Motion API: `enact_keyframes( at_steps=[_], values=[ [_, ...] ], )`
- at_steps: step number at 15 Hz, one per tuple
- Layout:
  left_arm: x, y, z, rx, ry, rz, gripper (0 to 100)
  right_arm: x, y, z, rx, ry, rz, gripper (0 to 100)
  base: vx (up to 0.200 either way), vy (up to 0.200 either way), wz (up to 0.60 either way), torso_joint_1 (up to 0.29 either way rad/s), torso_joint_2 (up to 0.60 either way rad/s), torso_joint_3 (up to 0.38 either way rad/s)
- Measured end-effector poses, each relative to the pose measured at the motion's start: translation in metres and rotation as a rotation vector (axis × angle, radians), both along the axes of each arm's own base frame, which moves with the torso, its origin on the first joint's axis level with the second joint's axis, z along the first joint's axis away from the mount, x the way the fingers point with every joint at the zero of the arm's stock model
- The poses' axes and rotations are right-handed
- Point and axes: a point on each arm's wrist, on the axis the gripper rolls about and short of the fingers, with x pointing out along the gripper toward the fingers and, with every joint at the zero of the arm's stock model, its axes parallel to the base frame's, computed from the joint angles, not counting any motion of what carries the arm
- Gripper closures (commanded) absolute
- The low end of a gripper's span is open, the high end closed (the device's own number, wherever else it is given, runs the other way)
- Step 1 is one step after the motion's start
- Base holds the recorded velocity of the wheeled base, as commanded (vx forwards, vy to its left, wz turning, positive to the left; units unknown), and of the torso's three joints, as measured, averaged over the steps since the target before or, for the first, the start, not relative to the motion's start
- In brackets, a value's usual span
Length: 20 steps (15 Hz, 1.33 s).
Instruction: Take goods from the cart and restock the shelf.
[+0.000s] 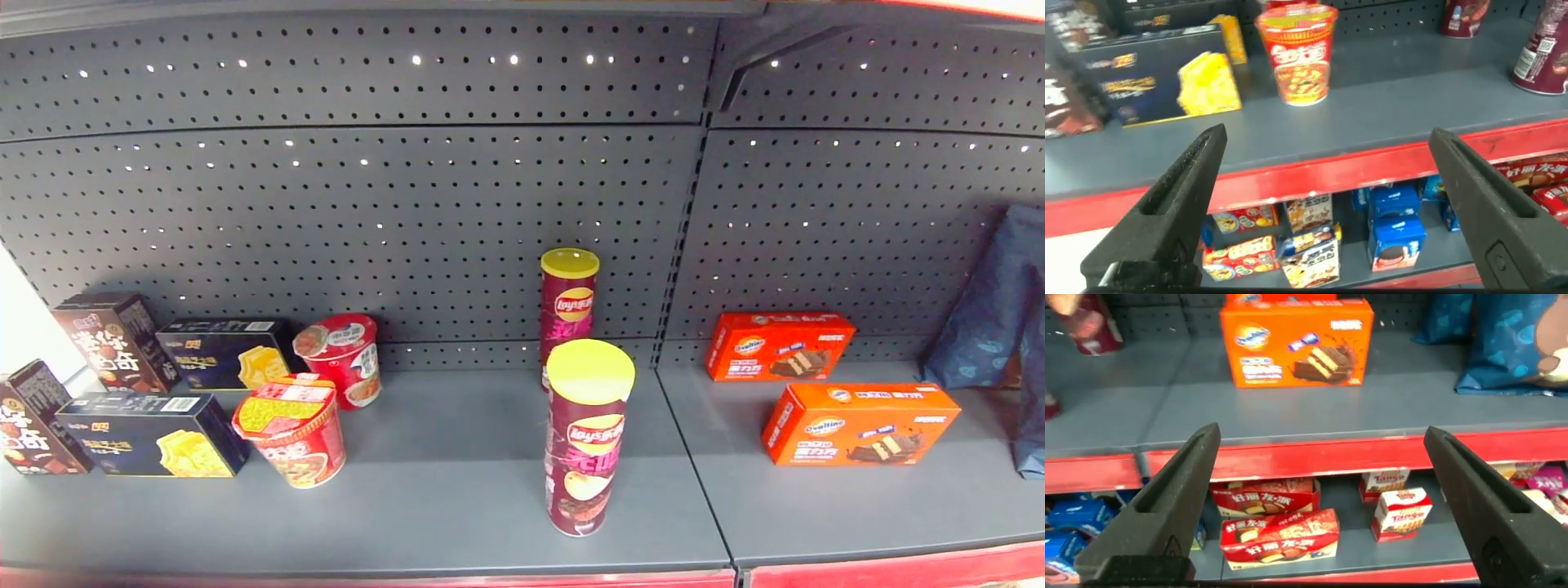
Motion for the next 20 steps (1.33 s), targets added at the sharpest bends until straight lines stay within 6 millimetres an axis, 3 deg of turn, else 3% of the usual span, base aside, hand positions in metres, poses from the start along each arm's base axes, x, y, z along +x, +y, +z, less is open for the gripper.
enact_keyframes(
  at_steps=[16,20],
  values=[
    [0.0000,0.0004,0.0000,0.002,-0.001,0.019,0,-0.0001,0.0000,0.0002,0.000,-0.001,0.000,0,0.000,-0.013,0.00,0.000,0.00,0.000],
    [0.0000,0.0010,0.0000,-0.009,-0.001,0.047,0,0.0000,0.0000,0.0000,0.000,0.000,0.000,0,0.000,-0.100,0.00,0.002,0.00,-0.001]
  ],
)
